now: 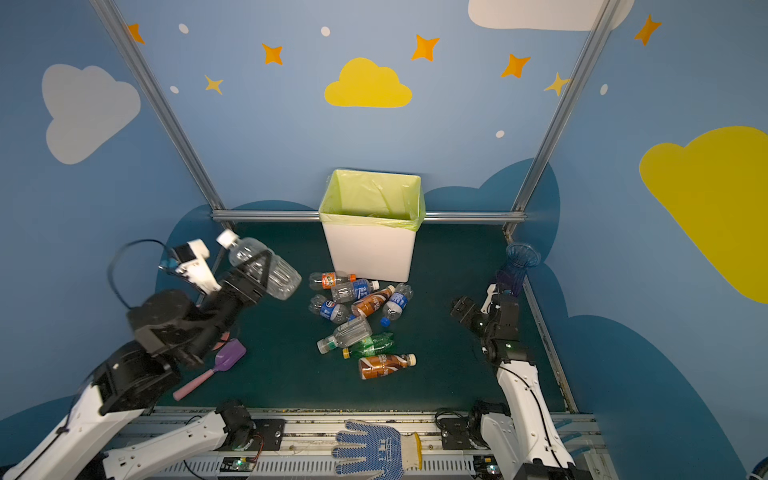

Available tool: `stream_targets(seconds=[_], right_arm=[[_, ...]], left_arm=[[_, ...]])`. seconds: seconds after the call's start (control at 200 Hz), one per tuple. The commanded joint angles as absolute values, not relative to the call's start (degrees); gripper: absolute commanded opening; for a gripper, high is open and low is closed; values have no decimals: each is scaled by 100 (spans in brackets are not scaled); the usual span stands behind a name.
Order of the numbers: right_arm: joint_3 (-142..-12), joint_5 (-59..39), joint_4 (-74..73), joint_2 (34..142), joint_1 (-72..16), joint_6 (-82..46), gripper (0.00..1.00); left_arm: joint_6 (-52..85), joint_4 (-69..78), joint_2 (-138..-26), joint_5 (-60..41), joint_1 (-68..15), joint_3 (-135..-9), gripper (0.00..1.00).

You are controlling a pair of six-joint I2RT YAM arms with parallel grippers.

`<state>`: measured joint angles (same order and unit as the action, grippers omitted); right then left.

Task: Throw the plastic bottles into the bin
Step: 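Lift the water bottle with the left gripper over the bin and release, then withdraw the left arm while the right gripper lowers toward a brown Nescafe bottle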

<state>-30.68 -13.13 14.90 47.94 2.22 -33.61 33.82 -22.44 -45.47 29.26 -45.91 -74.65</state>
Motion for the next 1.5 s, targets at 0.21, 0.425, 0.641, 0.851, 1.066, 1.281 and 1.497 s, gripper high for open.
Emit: stream_targets(seconds=[0.21,0.425,0.641,0.851,1.066,1.281,1.497], right_arm=[[-3155,-1223,1928,4061,300,-3457,98],[-3124,-1406,2037,3882,311,-3540,98],[-3140,-1466,2405,3655,316,-3432,98],[-2884,-1744,2517,3444,294,-3585,98],[-2566,-2025,2678,3283,193,-3905,98],[-2209,-1992,2762,3149,-501,-4797,98],[-1959,-1251,2489,3123,-2057,-6156,98]], left_arm=[[1969,-1056,-7635,679,-2798,-9858,55],[2511,-3255,-11643,-805,-2567,-14309,71],[2330,-4054,-12847,-820,-2660,-17390,100],[1779,-1787,-10387,-447,-2970,-13068,100],[1607,-1264,-8959,-399,-2999,-10601,100],[1565,-742,-7599,119,-3011,-7752,100],[1959,-667,-6612,603,-2963,-5752,100]])
